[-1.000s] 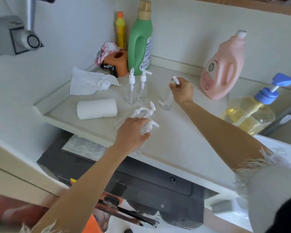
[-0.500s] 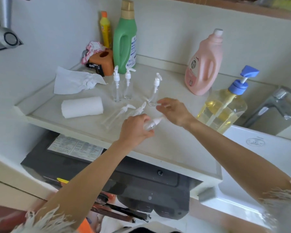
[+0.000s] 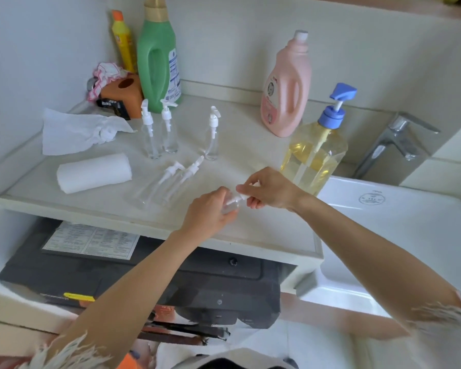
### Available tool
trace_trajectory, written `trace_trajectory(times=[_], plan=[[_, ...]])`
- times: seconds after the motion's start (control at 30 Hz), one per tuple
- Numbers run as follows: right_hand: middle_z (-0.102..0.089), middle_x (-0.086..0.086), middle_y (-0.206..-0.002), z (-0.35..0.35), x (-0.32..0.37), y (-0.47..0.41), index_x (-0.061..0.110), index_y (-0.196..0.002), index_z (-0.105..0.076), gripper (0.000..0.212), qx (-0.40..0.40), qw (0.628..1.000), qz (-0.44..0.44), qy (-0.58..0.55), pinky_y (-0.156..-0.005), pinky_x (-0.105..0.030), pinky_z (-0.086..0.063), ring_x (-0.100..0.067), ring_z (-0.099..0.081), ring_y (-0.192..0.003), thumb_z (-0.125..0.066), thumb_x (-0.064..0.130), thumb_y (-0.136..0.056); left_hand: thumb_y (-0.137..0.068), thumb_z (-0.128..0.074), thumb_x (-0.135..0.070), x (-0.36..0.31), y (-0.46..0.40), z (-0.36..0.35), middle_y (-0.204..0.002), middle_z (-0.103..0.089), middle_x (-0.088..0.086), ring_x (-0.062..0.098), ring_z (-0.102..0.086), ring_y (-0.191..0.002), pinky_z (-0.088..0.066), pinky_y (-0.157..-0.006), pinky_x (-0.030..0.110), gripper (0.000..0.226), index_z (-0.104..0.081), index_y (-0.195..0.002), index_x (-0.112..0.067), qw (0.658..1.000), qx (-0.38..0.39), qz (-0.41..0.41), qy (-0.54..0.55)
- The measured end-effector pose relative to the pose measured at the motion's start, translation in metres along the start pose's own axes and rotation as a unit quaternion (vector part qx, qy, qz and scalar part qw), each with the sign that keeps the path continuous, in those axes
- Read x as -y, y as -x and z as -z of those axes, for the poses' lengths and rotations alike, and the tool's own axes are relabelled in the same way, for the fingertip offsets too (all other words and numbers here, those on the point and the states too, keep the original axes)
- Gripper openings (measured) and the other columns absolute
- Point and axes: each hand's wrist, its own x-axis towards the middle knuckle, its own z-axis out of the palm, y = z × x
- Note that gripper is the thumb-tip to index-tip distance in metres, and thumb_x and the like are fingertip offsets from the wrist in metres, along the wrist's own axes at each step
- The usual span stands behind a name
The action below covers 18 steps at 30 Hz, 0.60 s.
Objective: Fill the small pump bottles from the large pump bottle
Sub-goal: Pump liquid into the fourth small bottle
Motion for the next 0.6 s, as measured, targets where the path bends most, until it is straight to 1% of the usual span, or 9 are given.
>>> trace_trajectory(times=[0.03,0.1,0.17,0.23,0.3,0.37,0.43,0.53,0.6], plan=[[-0.073,-0.005,-0.074,0.000,-0.003,0.001,0.014,-0.082,-0.067,0.021,-0.007,1.000,0.019,0.024,-0.066,-0.020,-0.055,-0.011,-0.069,-0.066,-0.065,0.033,-0.090,-0.089,-0.061,-0.037,0.000,-0.001,0.000,-0.094,-0.064,-0.004,0.019,-0.063,-0.081,-0.040,-0.065,0.027,0.034,-0.054,-0.110,-0.011,1.000,0.005,0.002,0.004],[-0.072,-0.001,-0.092,0.002,-0.004,0.004,0.018,-0.089,-0.066,0.012,-0.023,0.992,0.072,0.104,-0.072,-0.012,-0.048,-0.010,-0.067,-0.085,-0.071,0.029,-0.086,-0.088,-0.062,-0.038,0.000,-0.003,0.002,-0.103,-0.065,-0.006,0.019,-0.064,-0.088,-0.045,-0.071,0.028,0.036,-0.055,-0.112,-0.012,1.000,0.022,0.005,0.016],[-0.069,0.001,-0.101,0.005,-0.003,0.006,0.018,-0.101,-0.067,0.019,-0.025,0.978,0.119,0.171,-0.074,-0.007,-0.041,-0.009,-0.062,-0.098,-0.073,0.026,-0.084,-0.087,-0.063,-0.037,0.002,-0.005,0.003,-0.101,-0.065,-0.006,0.020,-0.064,-0.090,-0.048,-0.074,0.030,0.036,-0.055,-0.112,-0.013,0.999,0.040,0.005,0.022],[-0.068,0.003,-0.096,0.007,-0.001,0.009,0.018,-0.108,-0.065,0.028,-0.009,0.977,0.100,0.188,-0.080,-0.016,-0.043,-0.009,-0.062,-0.098,-0.065,0.038,-0.089,-0.086,-0.064,-0.038,0.004,-0.006,0.003,-0.099,-0.065,-0.007,0.019,-0.065,-0.090,-0.050,-0.076,0.032,0.035,-0.055,-0.111,-0.015,0.998,0.056,0.000,0.024],[-0.070,0.005,-0.083,0.009,0.000,0.012,0.021,-0.108,-0.060,0.032,0.019,0.986,0.054,0.158,-0.080,-0.026,-0.047,-0.008,-0.065,-0.085,-0.052,0.048,-0.094,-0.086,-0.064,-0.040,0.003,-0.006,0.003,-0.102,-0.067,-0.008,0.016,-0.066,-0.091,-0.052,-0.078,0.033,0.035,-0.055,-0.112,-0.018,0.998,0.064,-0.005,0.017],[-0.069,0.004,-0.087,0.009,-0.002,0.011,0.023,-0.110,-0.055,0.021,0.024,0.984,0.073,0.161,-0.082,-0.030,-0.048,-0.009,-0.064,-0.083,-0.053,0.039,-0.096,-0.085,-0.064,-0.042,0.003,-0.006,0.002,-0.107,-0.067,-0.010,0.014,-0.065,-0.094,-0.051,-0.080,0.033,0.036,-0.054,-0.112,-0.020,0.998,0.064,-0.004,0.015],[-0.065,0.005,-0.097,0.010,-0.004,0.010,0.027,-0.117,-0.049,0.027,0.028,0.983,0.086,0.162,-0.086,-0.029,-0.046,-0.011,-0.060,-0.091,-0.059,0.035,-0.093,-0.086,-0.063,-0.042,0.003,-0.006,0.001,-0.107,-0.066,-0.011,0.014,-0.065,-0.094,-0.050,-0.079,0.032,0.035,-0.054,-0.111,-0.020,0.998,0.061,-0.003,0.016],[-0.070,0.004,-0.088,0.010,-0.007,0.011,0.029,-0.112,-0.052,0.024,0.056,0.987,0.047,0.141,-0.078,-0.026,-0.045,-0.010,-0.063,-0.086,-0.053,0.046,-0.095,-0.086,-0.063,-0.042,0.001,-0.005,0.001,-0.094,-0.062,-0.015,0.013,-0.064,-0.088,-0.045,-0.072,0.027,0.033,-0.054,-0.111,-0.021,0.998,0.064,-0.006,0.007],[-0.064,0.003,-0.095,0.009,-0.012,0.010,0.031,-0.108,-0.051,0.021,0.048,0.986,0.060,0.148,-0.077,-0.024,-0.042,-0.013,-0.060,-0.089,-0.062,0.037,-0.091,-0.086,-0.063,-0.042,0.001,-0.006,0.002,-0.095,-0.059,-0.016,0.011,-0.060,-0.085,-0.044,-0.072,0.027,0.036,-0.054,-0.114,-0.021,0.998,0.065,0.000,0.007]])
